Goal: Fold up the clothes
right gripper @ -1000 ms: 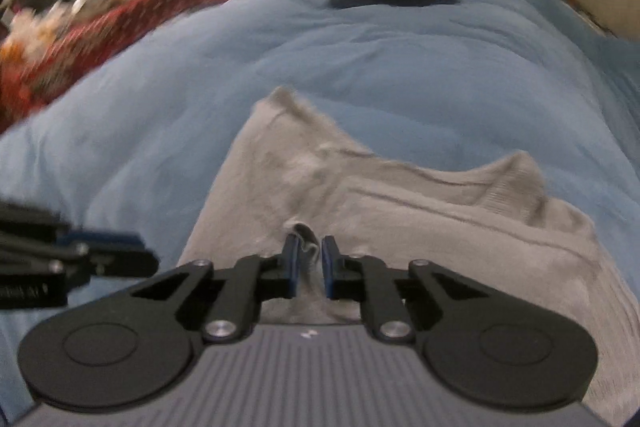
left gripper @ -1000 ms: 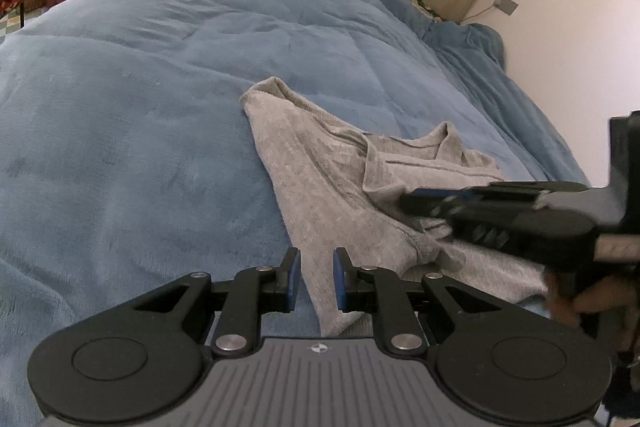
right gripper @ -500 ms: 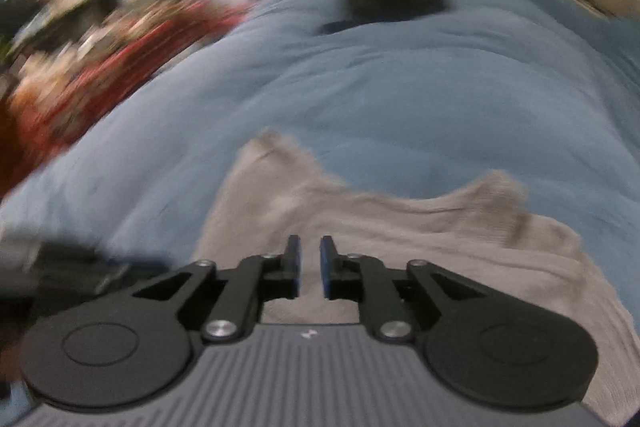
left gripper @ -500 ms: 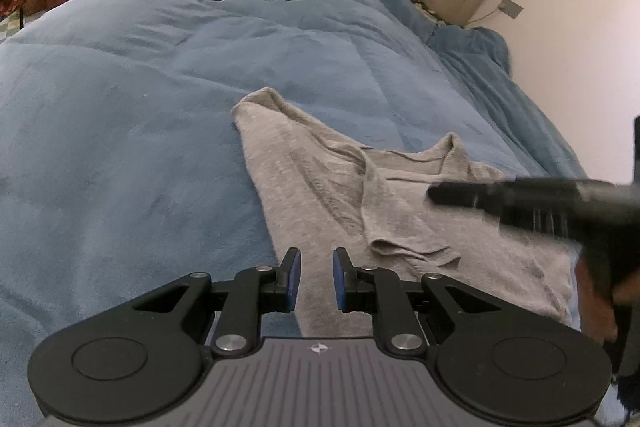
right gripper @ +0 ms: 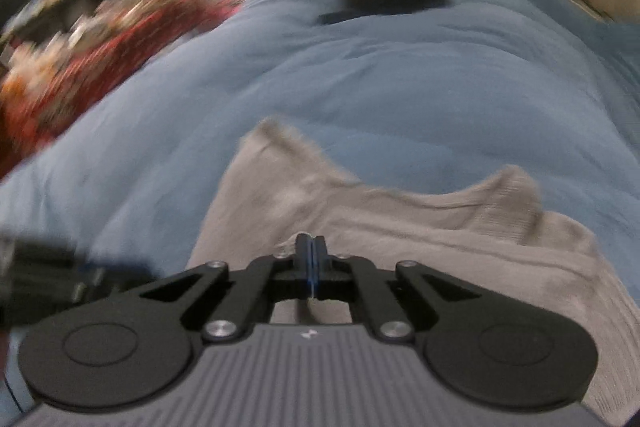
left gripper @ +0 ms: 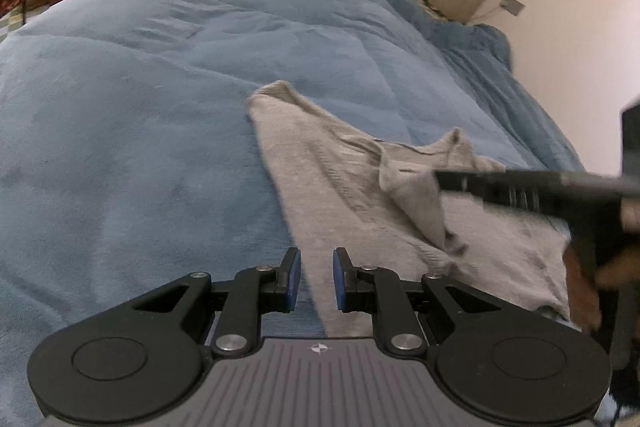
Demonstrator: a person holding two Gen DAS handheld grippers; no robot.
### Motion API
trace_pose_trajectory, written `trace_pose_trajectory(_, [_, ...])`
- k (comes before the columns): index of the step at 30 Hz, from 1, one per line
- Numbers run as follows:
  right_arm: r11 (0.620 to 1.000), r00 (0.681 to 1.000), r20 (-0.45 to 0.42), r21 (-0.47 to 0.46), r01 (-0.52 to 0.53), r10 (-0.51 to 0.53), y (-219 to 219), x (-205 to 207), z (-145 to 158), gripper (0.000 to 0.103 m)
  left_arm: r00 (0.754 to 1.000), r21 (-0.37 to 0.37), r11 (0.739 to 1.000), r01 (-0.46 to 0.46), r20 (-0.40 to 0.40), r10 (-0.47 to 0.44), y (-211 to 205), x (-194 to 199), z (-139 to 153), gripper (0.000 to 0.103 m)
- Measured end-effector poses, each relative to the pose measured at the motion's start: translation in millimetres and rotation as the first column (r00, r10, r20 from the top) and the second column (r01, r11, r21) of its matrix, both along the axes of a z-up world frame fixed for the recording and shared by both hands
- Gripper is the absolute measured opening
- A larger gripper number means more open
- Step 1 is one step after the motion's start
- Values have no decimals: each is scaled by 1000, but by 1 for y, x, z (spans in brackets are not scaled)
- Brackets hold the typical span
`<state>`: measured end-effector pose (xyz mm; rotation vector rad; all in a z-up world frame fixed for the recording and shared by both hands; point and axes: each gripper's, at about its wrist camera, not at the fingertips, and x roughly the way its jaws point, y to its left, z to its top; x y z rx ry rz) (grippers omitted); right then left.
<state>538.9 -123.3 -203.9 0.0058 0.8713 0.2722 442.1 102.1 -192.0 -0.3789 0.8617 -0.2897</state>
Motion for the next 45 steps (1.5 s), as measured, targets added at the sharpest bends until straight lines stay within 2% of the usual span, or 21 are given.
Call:
trace_pose_trajectory(3, [983,987,-37,85,161,-158,-36,18,2,0,993,-11,994,112,49,-111,-19,0,8,15])
trace_pose_trajectory(6, [952,965,-88,162,259,-248,-67,30,-3,0,962,54,968,247,105,-251,-45,2,14,15])
trace_pose_trajectory(9, [951,962,-108,158,266,-251,-78,42,-12,0,925,136,931,339,134,-357,-69,4,15,16])
trace_pose_trajectory(11, [957,965,-110,139,253,-239,-79,47,-17,0,896,186,903,388,152,-416,-83,5,15,25])
trace_pose_trajectory(13, [962,967,-116,125,241,-227,-78,50,-21,1,862,266,862,432,161,-481,-97,4,13,32])
trace_pose_trajectory(14, [963,968,-120,128,237,-222,-77,51,-22,1,844,311,838,449,159,-512,-103,3,10,32])
trace_pose_trajectory(17, [960,967,-132,150,235,-216,-74,53,-30,7,807,416,778,471,153,-571,-116,1,5,32])
trace_pose_trajectory(19, [954,965,-143,174,244,-221,-75,50,-31,18,786,472,744,474,156,-599,-122,-1,3,32])
trace_pose_trajectory(21, [948,962,-143,188,256,-232,-78,46,-31,19,771,497,727,473,165,-615,-125,-1,4,32])
trace_pose_trajectory(23, [947,963,-141,196,255,-230,-80,40,-29,25,762,495,724,480,172,-624,-124,1,5,33])
trace_pose_trajectory(24, [947,964,-143,204,249,-222,-81,38,-29,31,757,493,721,487,174,-630,-123,3,5,33])
trace_pose_trajectory(26, [950,968,-146,210,231,-204,-80,34,-28,32,738,508,701,499,174,-652,-124,3,4,33])
trace_pose_trajectory(29, [960,975,-133,193,201,-177,-78,30,-27,32,701,558,649,517,159,-695,-127,3,-2,33])
trace_pose_trajectory(33, [960,978,-127,205,191,-168,-79,28,-25,32,665,593,600,537,141,-734,-130,7,-7,33])
trace_pose_trajectory(37, [961,978,-137,207,182,-155,-82,21,-26,32,618,639,541,547,128,-776,-135,5,-9,33])
trace_pose_trajectory(40, [972,984,-118,177,155,-135,-77,22,-28,32,596,652,518,554,124,-793,-137,4,-10,33])
trace_pose_trajectory(42, [977,986,-106,162,142,-126,-73,25,-29,31,601,664,513,544,118,-790,-141,6,-11,28])
trace_pose_trajectory(43, [978,987,-109,158,138,-122,-72,27,-31,19,611,665,521,536,120,-782,-142,7,-12,13])
trace_pose_trajectory(44, [979,986,-115,154,137,-120,-71,29,-33,8,627,656,539,528,127,-768,-142,8,-11,10])
trace_pose_trajectory(45, [978,985,-115,150,142,-125,-71,30,-33,4,643,643,560,522,135,-754,-141,9,-10,10])
